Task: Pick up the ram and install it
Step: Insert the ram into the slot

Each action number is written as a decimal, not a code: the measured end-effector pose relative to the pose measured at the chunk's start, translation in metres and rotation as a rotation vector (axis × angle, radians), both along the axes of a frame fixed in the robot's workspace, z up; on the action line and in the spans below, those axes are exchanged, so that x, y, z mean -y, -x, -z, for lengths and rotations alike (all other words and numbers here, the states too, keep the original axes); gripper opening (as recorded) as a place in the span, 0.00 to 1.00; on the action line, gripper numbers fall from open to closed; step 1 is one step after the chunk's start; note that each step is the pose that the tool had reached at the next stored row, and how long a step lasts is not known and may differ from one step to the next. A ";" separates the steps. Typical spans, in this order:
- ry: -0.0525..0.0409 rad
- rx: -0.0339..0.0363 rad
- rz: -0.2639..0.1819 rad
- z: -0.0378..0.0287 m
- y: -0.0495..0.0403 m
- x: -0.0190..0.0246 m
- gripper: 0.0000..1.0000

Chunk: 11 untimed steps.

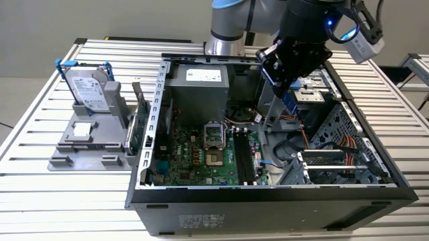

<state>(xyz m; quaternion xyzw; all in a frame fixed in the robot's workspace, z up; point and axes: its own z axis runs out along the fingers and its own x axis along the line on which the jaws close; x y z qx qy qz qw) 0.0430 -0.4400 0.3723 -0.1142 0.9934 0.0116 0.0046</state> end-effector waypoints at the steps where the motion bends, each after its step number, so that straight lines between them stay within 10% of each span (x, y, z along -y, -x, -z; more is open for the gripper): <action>1: 0.0001 -0.0001 0.008 0.0000 0.0000 0.0000 0.00; 11: 0.0001 -0.0010 0.092 0.0000 0.0000 0.0004 0.00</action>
